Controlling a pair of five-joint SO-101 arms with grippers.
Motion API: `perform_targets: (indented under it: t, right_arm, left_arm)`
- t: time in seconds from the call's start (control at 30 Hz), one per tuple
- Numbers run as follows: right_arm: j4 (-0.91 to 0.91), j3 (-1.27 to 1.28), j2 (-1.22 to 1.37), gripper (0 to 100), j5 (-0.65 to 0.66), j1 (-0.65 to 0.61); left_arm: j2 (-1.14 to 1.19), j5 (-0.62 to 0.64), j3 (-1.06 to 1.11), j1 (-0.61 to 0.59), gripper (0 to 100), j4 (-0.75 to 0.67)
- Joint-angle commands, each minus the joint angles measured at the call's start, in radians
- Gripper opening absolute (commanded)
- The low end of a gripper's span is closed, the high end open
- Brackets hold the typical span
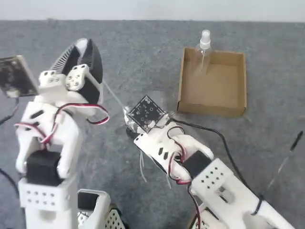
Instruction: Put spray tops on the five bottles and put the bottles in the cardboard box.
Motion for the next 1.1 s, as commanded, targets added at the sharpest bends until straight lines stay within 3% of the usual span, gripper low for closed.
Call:
perform_targets:
  t: [0.0, 0.2, 0.4, 0.67, 0.83, 1.07]
  right_arm:
    - [-0.021, 0.014, -0.105, 0.6, -0.011, -0.005]
    - [-0.019, 0.061, -0.189, 0.6, -0.011, -0.005]
    - [-0.019, 0.066, -0.199, 0.6, -0.011, -0.001]
    - [-0.018, 0.080, -0.200, 0.6, -0.003, 0.001]
    - [-0.033, 0.120, -0.234, 0.6, -0.012, 0.002]
    - [-0.263, 0.250, -0.335, 0.6, -0.123, 0.044]
  left_arm:
    - [0.015, 0.008, 0.048, 0.002, 1, -0.091]
    - [0.015, 0.008, 0.071, 0.021, 1, -0.112]
    - [0.008, 0.006, 0.096, 0.115, 1, -0.015]
    - [0.006, 0.006, 0.179, 0.123, 1, 0.058]
    - [0.006, -0.063, 0.180, 0.184, 1, 0.143]
    - [0.006, -0.063, 0.189, 0.252, 1, 0.210]
